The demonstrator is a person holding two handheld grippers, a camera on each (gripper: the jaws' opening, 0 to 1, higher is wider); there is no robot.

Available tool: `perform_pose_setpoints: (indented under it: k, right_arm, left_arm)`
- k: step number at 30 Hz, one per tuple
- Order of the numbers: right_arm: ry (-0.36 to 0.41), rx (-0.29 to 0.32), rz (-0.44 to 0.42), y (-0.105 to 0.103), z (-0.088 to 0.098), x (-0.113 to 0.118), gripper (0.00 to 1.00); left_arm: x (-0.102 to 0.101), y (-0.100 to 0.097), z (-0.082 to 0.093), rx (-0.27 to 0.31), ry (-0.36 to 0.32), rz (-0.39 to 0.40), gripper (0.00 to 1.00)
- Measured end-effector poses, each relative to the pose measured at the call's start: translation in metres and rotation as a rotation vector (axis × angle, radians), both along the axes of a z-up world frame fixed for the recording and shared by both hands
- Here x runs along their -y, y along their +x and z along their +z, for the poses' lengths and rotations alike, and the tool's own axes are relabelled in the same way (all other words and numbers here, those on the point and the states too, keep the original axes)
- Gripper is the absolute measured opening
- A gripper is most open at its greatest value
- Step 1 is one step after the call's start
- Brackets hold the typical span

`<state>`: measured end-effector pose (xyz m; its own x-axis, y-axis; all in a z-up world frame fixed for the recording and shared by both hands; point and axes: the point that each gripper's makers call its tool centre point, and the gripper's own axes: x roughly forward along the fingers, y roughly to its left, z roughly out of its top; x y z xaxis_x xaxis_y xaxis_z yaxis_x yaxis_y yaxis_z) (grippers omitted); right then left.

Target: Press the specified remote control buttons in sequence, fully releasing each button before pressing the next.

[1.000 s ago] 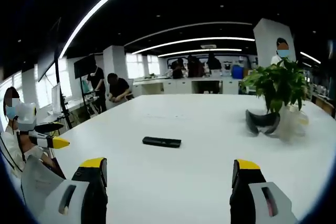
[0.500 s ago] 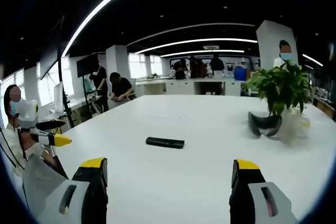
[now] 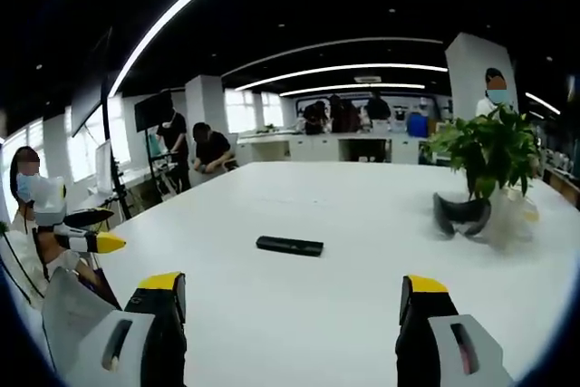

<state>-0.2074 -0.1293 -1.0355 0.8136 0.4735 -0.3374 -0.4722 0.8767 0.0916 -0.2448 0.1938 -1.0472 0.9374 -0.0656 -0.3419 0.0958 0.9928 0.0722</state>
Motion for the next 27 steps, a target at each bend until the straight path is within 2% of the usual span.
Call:
perform_pose_setpoints:
  k: [12,18,22,27]
  right_arm:
    - [-0.008,-0.013,0.019,-0.0062,-0.0070,-0.0041,0.98]
    - [0.000,-0.011,0.020,-0.0048,-0.0061,-0.0055,0.98]
    - [-0.009,-0.011,0.025,-0.0039,-0.0072,-0.0057,0.97]
    - [0.001,-0.009,0.027,-0.0048,-0.0061,-0.0063,0.97]
  left_arm:
    - [0.0037,-0.0024,-0.0001,-0.010,0.033,-0.021,1.00]
    - [0.0014,-0.0026,0.0020,-0.017,0.025,-0.017,1.00]
    - [0.0016,0.0002,0.0066,-0.008,0.073,-0.027,1.00]
    - [0.0038,0.0041,0.0054,-0.008,0.061,-0.021,1.00]
